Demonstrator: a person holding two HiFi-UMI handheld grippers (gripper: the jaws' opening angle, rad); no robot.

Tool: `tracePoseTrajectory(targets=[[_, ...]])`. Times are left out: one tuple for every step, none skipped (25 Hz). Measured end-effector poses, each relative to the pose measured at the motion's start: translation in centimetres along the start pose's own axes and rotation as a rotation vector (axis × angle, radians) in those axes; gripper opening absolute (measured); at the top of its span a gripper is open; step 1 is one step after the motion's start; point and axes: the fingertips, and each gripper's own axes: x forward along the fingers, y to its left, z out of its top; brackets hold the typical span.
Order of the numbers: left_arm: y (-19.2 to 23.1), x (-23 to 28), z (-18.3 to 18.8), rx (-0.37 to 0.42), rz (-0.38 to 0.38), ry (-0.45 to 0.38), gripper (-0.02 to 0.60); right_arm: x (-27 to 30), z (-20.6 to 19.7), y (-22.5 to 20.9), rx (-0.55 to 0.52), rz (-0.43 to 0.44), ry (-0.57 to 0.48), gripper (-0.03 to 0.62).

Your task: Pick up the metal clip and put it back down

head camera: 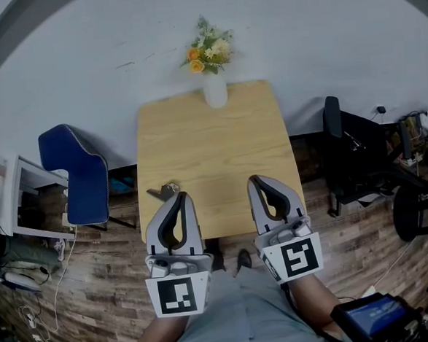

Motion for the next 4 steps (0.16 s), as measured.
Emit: tracePoseTrajectory(targets=[[0.01, 0.06, -0.01, 0.0, 0.0, 0.0, 0.018, 0.06, -0.03, -0.04, 0.001, 0.0, 0.0, 0.048], [0.02, 0.11, -0.02, 0.001, 0.001, 0.0, 0.018, 0.12, -0.06, -0.07, 0.002, 0.001, 0.0, 0.048], [0.03, 0.16, -0.01, 0.001, 0.002, 0.0, 0.018, 0.17, -0.08, -0.11, 0.002, 0.001, 0.001, 0.048], [0.03, 0.21, -0.01, 0.001, 0.003, 0.001, 0.018, 0.21, -0.11, -0.14, 0.003, 0.002, 0.001, 0.048]])
